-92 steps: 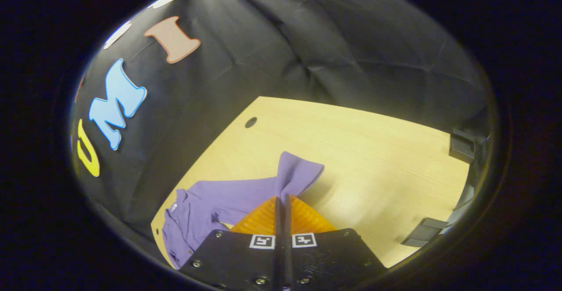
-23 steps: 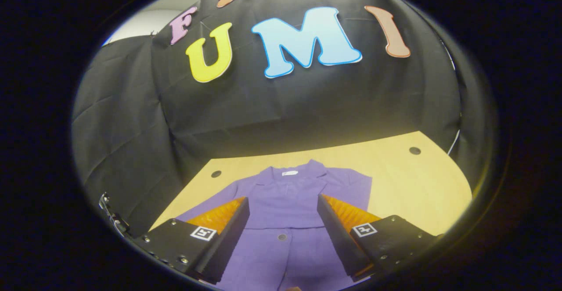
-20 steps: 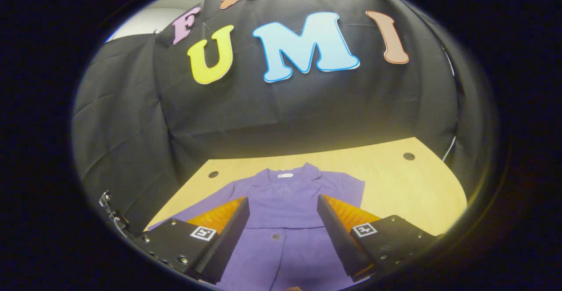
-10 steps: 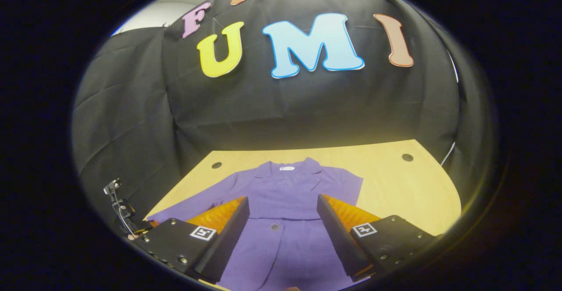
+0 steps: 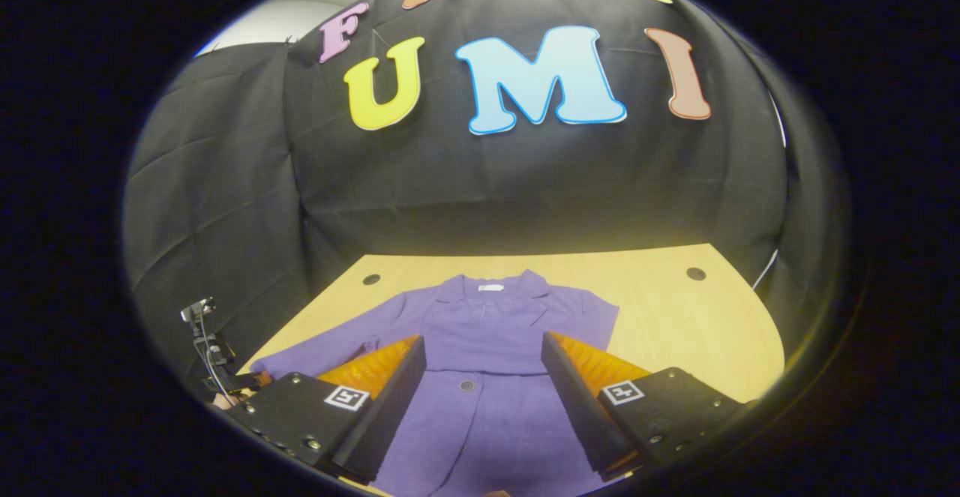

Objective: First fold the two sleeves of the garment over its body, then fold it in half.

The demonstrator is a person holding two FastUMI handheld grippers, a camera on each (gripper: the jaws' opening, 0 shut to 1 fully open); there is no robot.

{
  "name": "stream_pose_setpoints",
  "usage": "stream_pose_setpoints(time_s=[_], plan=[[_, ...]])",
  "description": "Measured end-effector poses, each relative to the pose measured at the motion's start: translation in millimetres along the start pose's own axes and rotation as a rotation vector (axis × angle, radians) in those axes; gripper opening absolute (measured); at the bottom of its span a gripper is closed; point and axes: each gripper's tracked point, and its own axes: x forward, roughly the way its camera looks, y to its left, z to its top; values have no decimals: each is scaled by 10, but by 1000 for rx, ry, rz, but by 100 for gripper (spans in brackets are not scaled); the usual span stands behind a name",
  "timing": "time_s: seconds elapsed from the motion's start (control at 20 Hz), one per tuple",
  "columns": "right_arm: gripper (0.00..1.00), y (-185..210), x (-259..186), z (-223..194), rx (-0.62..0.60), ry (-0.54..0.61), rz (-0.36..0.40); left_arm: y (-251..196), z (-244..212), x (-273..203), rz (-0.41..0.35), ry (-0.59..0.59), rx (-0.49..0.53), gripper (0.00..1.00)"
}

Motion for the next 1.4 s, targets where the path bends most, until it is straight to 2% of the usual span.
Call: stream_pose_setpoints(time_s=[0.1,0.2,0.3,0.35,0.7,0.95,1.1,1.4], plan=[[97,-32,-16,-13,-6,-3,-5,-37,-5,-9,-2,3,54,20],[97,-82,-31,-43,-2,-2,-13,-93,11,-8,-19,9,88,11],[97,-137,-54,-78,13,5,-24,-133,20,3,-45,13,83,11],[97,-183,-63,-92,19,6,-32,-163,28,-16,-57,22,72,5],[97,-391,-142,-120,34,7,-80,-491,421,-225,-162,-29,-56,5],[97,-448,-195,-185,24,12,-93,-974,666,-406,-260,-58,-78,6],[97,-502,-207,-233,34,22,-106,-1447,863,-592,-359,-76,-72,5],[97,-649,-321,-267,29,20,-146,-2628,896,-1026,-570,-59,9,6]])
